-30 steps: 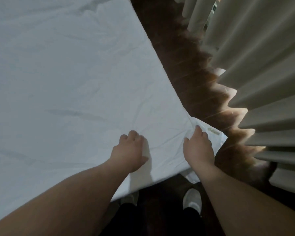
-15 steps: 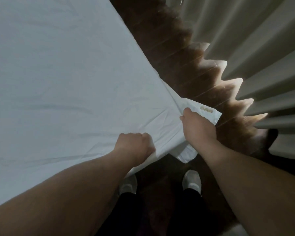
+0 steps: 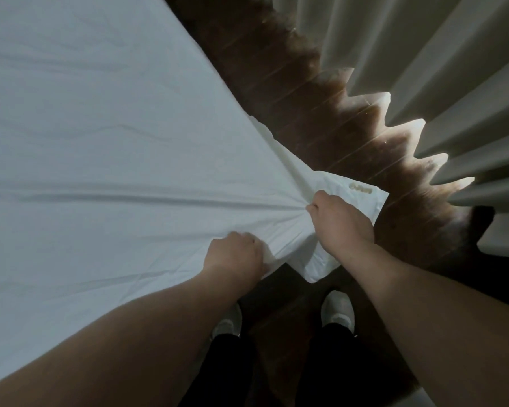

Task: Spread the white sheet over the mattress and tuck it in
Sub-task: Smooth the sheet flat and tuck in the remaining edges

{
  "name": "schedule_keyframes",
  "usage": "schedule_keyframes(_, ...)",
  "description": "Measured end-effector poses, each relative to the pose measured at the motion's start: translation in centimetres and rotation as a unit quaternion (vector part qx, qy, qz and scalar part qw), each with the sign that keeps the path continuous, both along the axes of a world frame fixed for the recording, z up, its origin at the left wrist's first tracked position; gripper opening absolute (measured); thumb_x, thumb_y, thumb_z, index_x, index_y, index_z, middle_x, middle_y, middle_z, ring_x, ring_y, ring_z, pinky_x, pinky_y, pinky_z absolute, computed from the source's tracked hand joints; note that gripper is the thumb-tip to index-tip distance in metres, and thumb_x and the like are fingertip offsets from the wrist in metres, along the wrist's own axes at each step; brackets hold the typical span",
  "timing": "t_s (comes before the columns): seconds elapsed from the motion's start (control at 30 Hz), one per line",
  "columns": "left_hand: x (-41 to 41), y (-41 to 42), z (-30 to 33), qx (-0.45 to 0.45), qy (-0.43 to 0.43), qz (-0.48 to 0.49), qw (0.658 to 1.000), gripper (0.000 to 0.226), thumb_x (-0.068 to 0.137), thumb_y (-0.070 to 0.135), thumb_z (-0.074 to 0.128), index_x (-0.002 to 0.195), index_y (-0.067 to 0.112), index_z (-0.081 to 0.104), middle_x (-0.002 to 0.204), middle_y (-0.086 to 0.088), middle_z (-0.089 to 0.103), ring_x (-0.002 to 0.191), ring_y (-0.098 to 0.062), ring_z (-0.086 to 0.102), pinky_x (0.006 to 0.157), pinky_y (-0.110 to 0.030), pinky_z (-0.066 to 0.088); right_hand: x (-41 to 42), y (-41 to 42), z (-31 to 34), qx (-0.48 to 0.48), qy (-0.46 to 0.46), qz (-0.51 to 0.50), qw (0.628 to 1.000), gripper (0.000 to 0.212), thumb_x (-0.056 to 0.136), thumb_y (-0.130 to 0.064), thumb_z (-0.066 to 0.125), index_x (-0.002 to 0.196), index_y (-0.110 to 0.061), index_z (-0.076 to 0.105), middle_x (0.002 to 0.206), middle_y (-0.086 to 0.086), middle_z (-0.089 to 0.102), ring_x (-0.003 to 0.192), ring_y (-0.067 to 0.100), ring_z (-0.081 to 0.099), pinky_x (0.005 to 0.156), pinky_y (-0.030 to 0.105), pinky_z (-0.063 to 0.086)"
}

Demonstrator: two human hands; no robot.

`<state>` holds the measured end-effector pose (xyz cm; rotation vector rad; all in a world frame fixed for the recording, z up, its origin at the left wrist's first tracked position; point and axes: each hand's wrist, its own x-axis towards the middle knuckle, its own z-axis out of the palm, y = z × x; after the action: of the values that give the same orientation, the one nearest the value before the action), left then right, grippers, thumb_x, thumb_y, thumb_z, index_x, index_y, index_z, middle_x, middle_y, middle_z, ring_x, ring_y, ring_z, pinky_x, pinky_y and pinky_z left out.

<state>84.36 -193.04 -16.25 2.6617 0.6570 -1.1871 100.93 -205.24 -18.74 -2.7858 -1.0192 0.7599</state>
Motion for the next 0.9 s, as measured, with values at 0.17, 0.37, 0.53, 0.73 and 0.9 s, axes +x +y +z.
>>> schedule_keyframes(0.17, 0.0, -0.2, -1.5, -0.049, 0.041, -0.074, 0.995, 0.016, 0.097, 0.014, 0.056, 0.105, 0.014, 0.069, 0.107, -0.004, 0.070, 0.087, -0.026, 0.064, 0.067, -0.036, 0.041, -0.7, 0.5, 0.4, 0.017, 0.039, -0.044, 0.998, 0.024, 0.106, -0.045, 0.044, 0.110, -0.022, 0.049, 0.099, -0.003, 0.056, 0.080, 0.017, 0.059, 0.061, 0.032, 0.046)
schedule_keyframes(0.37, -1.5, 1.9, 0.4, -0.177, -0.029, -0.111, 0.977, 0.029, 0.103, 0.045, 0.044, 0.084, 0.022, 0.046, 0.096, -0.005, 0.062, 0.092, -0.031, 0.062, 0.073, -0.035, 0.045, -1.2, -0.8, 0.3, 0.013, 0.078, -0.059, 0.995, 0.023, 0.106, -0.043, 0.044, 0.098, -0.022, 0.047, 0.091, -0.002, 0.058, 0.074, 0.015, 0.056, 0.061, 0.035, 0.045)
schedule_keyframes(0.53, -2.3, 1.6, 1.2, -0.185, -0.104, -0.117, 0.970, 0.034, 0.101, 0.051, 0.037, 0.091, 0.023, 0.052, 0.096, 0.002, 0.059, 0.095, -0.030, 0.061, 0.073, -0.036, 0.045, -1.6, 0.6, 1.1, 0.026, 0.082, -0.089, 0.992, 0.054, 0.100, -0.054, 0.046, 0.144, -0.022, 0.042, 0.146, 0.007, 0.047, 0.130, 0.029, 0.048, 0.099, 0.047, 0.048)
schedule_keyframes(0.73, -2.0, 5.1, 0.3, 0.079, -0.146, 0.237, 0.957, 0.101, 0.075, 0.090, 0.047, 0.156, 0.047, 0.003, 0.168, -0.002, -0.009, 0.155, -0.042, -0.002, 0.106, -0.080, 0.020, -2.4, 5.8, 0.8, 0.035, 0.168, -0.046, 0.984, 0.087, 0.098, -0.063, 0.047, 0.162, -0.032, -0.004, 0.172, -0.002, -0.005, 0.156, 0.033, 0.014, 0.121, 0.056, 0.028)
schedule_keyframes(0.9, -3.0, 5.6, -0.8, 0.003, -0.061, 0.335, 0.940, 0.127, 0.056, 0.097, 0.057, 0.148, 0.056, -0.020, 0.162, 0.002, -0.034, 0.151, -0.046, -0.021, 0.101, -0.087, 0.019, -2.4, 3.7, -0.1, 0.002, 0.189, -0.025, 0.982, 0.091, 0.100, -0.055, 0.051, 0.159, -0.039, -0.017, 0.171, 0.000, 0.003, 0.154, 0.031, 0.022, 0.114, 0.053, 0.037)
